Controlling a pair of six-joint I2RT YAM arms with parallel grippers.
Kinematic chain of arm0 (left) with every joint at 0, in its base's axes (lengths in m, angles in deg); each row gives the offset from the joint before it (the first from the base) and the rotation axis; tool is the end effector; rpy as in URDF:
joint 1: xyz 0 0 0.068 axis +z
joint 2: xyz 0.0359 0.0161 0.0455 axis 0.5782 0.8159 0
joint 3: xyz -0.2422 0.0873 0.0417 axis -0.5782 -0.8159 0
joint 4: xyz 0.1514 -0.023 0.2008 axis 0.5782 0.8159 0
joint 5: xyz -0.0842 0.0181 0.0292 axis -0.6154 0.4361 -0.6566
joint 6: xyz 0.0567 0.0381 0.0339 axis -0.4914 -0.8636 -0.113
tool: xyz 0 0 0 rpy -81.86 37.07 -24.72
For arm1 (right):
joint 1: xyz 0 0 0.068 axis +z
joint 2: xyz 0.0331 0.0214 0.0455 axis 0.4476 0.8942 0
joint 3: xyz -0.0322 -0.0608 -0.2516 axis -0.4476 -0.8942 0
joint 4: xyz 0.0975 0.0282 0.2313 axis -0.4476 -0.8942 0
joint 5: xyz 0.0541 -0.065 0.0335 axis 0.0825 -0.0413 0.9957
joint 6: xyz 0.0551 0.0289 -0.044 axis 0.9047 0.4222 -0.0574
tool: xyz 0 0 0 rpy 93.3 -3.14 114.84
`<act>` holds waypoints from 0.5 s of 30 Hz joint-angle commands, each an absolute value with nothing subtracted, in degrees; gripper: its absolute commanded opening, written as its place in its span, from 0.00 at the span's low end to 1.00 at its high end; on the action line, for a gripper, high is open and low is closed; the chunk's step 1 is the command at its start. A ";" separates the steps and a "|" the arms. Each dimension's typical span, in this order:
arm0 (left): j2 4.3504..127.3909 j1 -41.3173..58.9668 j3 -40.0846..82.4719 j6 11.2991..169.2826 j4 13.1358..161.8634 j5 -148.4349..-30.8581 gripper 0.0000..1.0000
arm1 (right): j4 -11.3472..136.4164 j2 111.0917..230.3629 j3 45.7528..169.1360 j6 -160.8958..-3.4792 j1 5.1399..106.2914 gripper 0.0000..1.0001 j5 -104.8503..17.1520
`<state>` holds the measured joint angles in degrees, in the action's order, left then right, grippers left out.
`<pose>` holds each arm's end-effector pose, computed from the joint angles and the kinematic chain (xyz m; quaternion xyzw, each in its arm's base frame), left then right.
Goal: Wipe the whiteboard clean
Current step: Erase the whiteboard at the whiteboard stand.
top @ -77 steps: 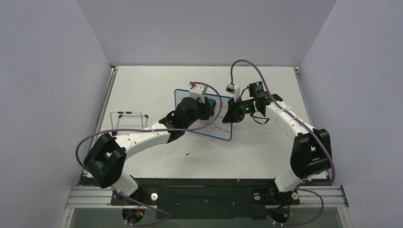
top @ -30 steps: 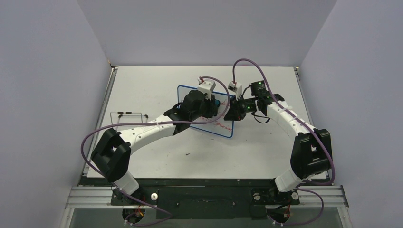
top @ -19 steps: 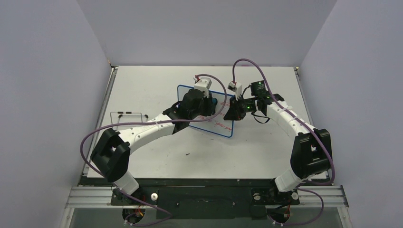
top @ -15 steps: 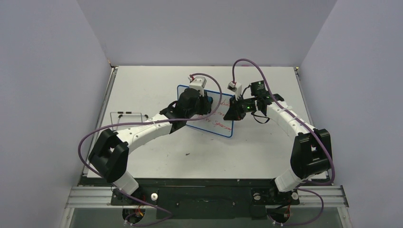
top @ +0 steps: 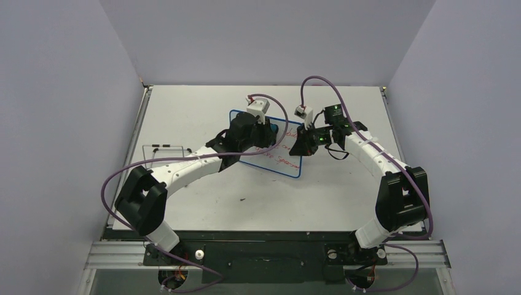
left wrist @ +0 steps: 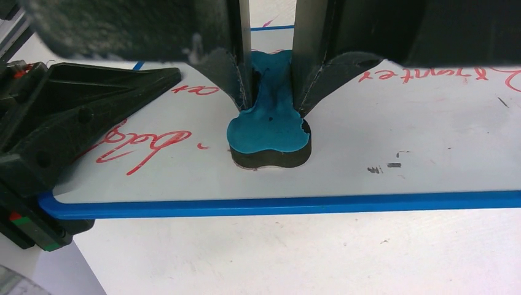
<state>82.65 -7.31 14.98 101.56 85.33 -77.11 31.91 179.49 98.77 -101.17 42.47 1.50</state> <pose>0.2943 -0.2645 0.2628 0.1218 0.8195 -0.2764 0.4869 0.2993 0.1389 0.2373 -0.3397 0.7927 0.4331 0.2619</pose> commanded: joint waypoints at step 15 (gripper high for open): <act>88.32 -14.72 25.93 95.05 94.03 -63.51 0.00 | 29.39 177.67 98.61 -104.47 45.04 0.00 7.34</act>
